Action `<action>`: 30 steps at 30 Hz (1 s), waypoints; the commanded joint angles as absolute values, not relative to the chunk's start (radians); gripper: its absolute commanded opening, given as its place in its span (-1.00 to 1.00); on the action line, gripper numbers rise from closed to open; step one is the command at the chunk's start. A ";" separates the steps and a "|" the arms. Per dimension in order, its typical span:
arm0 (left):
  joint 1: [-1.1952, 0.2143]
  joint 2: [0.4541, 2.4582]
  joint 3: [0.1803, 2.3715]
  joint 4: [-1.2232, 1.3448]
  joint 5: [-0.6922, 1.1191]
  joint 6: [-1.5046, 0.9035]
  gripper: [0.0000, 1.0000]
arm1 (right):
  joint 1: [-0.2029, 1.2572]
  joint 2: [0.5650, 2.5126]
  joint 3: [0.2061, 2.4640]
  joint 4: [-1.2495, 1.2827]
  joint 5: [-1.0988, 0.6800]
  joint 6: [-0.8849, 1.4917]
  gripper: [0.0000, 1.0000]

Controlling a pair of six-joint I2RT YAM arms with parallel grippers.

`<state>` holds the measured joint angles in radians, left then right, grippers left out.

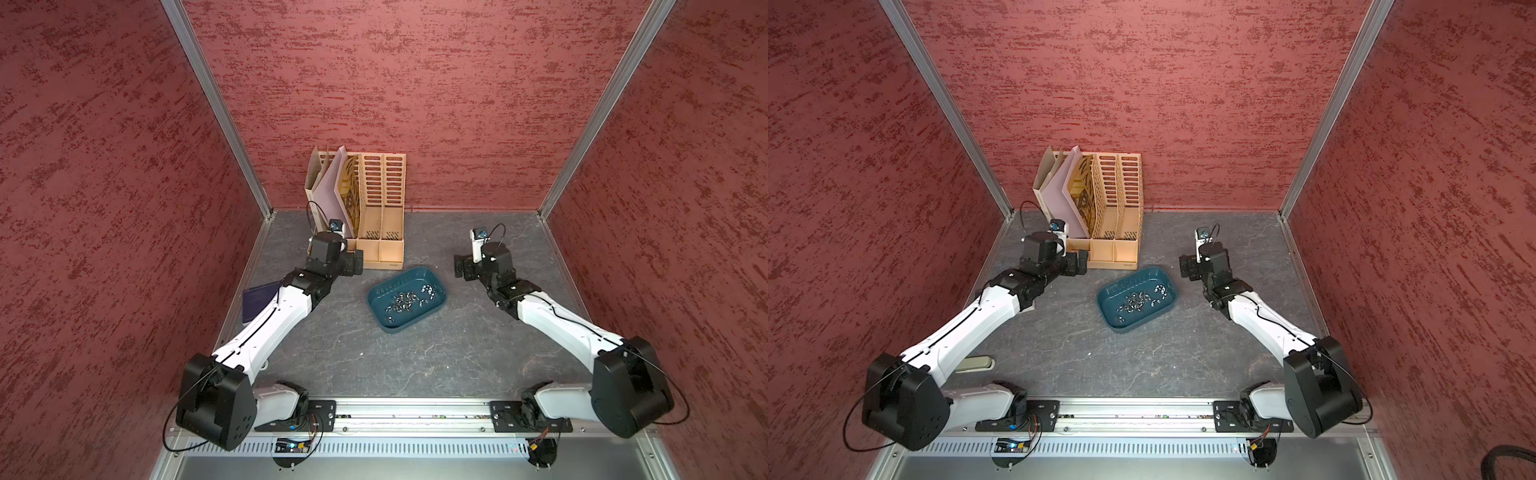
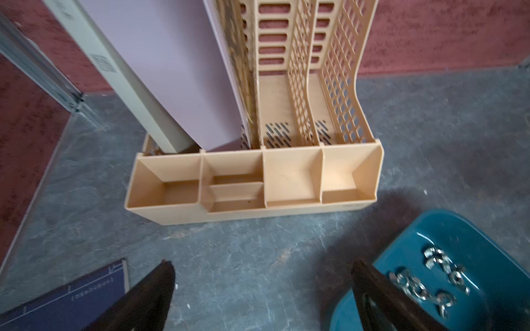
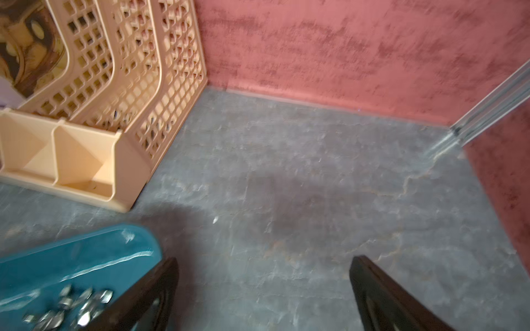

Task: Take out the wing nut from the storage box
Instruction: Adjust the storage box at the center of the board.

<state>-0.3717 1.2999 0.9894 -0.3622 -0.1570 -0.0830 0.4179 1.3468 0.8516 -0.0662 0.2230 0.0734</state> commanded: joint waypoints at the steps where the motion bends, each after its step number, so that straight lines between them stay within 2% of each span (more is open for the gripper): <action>1: -0.410 1.351 1.020 -0.540 -0.086 -0.121 0.99 | 0.450 1.362 0.861 -0.288 0.243 0.191 0.97; 9: -0.448 1.479 1.049 -0.568 0.081 -0.126 0.74 | 0.456 1.368 0.834 -0.366 0.210 0.288 0.97; 16: -0.483 1.577 1.107 -0.605 0.061 -0.080 0.55 | 0.456 1.381 0.819 -0.367 0.198 0.318 0.97; 30: -0.487 1.721 1.217 -0.589 0.094 -0.015 -0.15 | 0.456 1.406 0.815 -0.359 0.201 0.319 0.97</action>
<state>-0.4812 1.7084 1.1774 -0.5880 0.0605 -0.0444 0.4500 1.3956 0.8253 -0.3519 0.2050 0.3073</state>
